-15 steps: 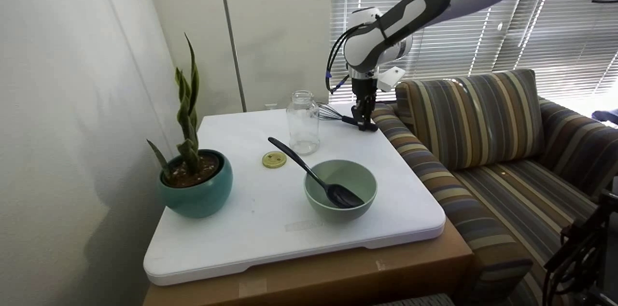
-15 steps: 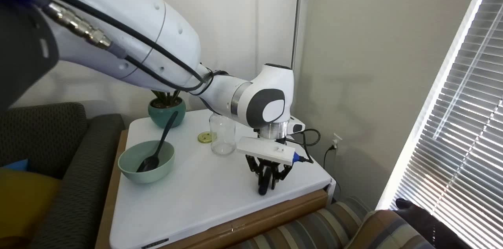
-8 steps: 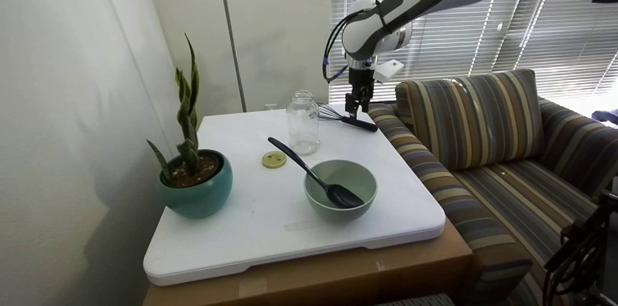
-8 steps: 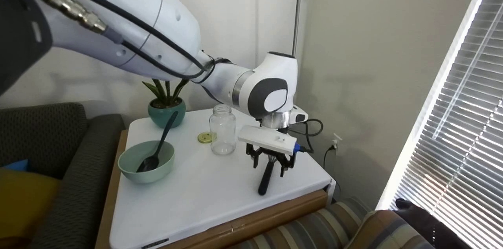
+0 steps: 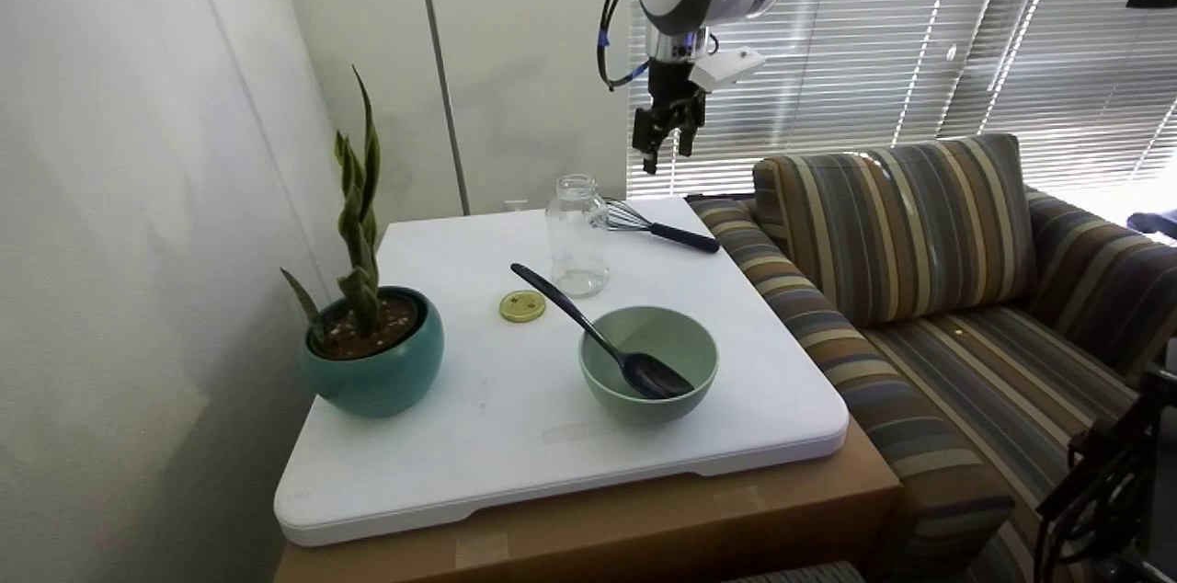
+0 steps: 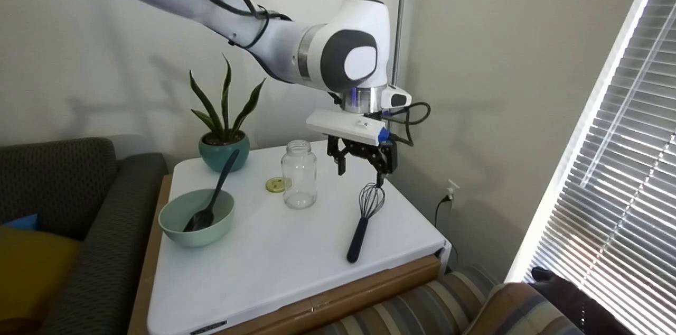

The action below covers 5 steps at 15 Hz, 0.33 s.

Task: Move the whisker away from the green bowl

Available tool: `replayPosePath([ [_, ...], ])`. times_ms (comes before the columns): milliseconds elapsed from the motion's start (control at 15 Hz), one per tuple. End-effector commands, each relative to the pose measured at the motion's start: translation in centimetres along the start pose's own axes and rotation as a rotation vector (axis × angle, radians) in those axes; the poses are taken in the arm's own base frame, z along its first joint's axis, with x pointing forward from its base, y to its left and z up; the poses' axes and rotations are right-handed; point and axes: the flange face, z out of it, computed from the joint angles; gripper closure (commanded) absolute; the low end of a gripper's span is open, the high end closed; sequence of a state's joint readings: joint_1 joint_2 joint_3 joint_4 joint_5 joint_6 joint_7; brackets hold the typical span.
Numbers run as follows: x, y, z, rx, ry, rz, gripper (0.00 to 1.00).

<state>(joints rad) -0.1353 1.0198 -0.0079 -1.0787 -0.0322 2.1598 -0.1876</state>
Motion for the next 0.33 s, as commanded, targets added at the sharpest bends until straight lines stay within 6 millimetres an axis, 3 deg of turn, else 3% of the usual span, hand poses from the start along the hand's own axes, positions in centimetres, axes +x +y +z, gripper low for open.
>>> replayPosePath([
  [0, -0.1, -0.5, -1.0, 0.000, 0.000, 0.009, 0.00],
  [267, -0.8, -1.3, -2.4, 0.003, -0.012, 0.016, 0.00],
])
